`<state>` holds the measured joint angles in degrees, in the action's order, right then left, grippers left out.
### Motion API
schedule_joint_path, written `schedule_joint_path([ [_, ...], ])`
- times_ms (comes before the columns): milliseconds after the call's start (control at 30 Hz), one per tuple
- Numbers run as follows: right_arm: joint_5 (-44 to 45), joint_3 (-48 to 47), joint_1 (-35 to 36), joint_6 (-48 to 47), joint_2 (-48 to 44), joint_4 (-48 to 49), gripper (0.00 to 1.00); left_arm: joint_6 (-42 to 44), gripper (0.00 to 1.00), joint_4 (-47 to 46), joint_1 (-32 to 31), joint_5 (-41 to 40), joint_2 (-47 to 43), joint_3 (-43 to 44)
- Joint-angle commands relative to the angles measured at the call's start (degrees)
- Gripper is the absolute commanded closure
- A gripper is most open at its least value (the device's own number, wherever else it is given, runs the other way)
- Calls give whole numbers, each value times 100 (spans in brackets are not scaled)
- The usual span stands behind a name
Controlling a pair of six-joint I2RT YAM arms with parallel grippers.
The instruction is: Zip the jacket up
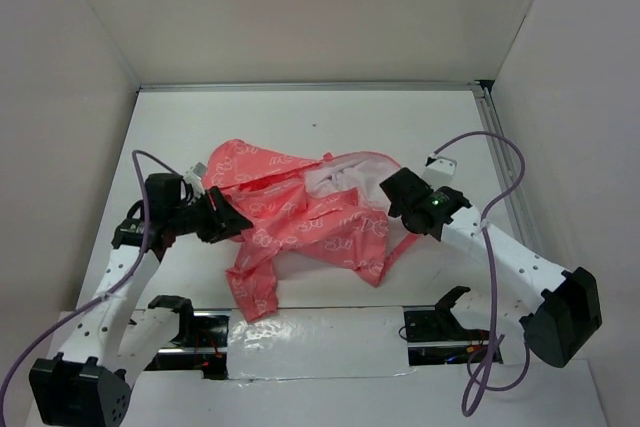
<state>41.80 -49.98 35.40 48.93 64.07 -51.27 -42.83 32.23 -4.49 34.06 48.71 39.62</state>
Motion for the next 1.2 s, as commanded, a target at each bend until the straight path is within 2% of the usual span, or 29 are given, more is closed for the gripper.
schedule_joint_path([
  [0,-119,-240,125,585,-342,-526,0,-516,1,923,-52,-531,-476,107],
  [200,-857,-566,143,-655,-642,766,0,-569,1,1058,-61,-1077,-433,608],
  [333,-902,-777,143,-1349,-659,1222,0,-796,1,953,-34,-1481,145,635],
  [367,-1085,-742,125,-1794,-633,1424,0,-876,1,891,35,-1516,296,687],
  [433,-1506,-742,3,-2184,-493,2047,0,-815,1,201,88,-1307,690,697],
  [467,-1821,-950,-59,-2386,30,2216,0,-797,1,-126,185,-1201,1049,784],
  [500,-1825,-953,-59,-2388,35,2217,0,-780,1,-129,185,-1166,1053,785],
  [533,-1816,-1048,-68,-2388,244,2183,0,-788,1,-286,203,-1226,1453,845],
  [633,-1867,-1252,-42,-2317,1323,2251,0,-806,1,-218,264,-1752,2473,1222],
  [800,-2439,-813,2,-2195,1810,2481,0,-701,1,-506,423,-1754,3117,1505],
  [867,-2694,-514,142,-1897,2003,2551,0,-587,1,-865,703,-1544,3434,1619],
  [933,-3053,-199,335,-1669,2117,2622,0,-508,1,-981,704,-1438,3838,1786],
  [1133,-3231,312,1846,-1132,1767,2411,1,-174,1,-1254,328,-1306,5051,2742],
  [1167,-3283,339,2353,-1131,1697,2332,1,-95,1,-1271,213,-1323,5270,2840],
])
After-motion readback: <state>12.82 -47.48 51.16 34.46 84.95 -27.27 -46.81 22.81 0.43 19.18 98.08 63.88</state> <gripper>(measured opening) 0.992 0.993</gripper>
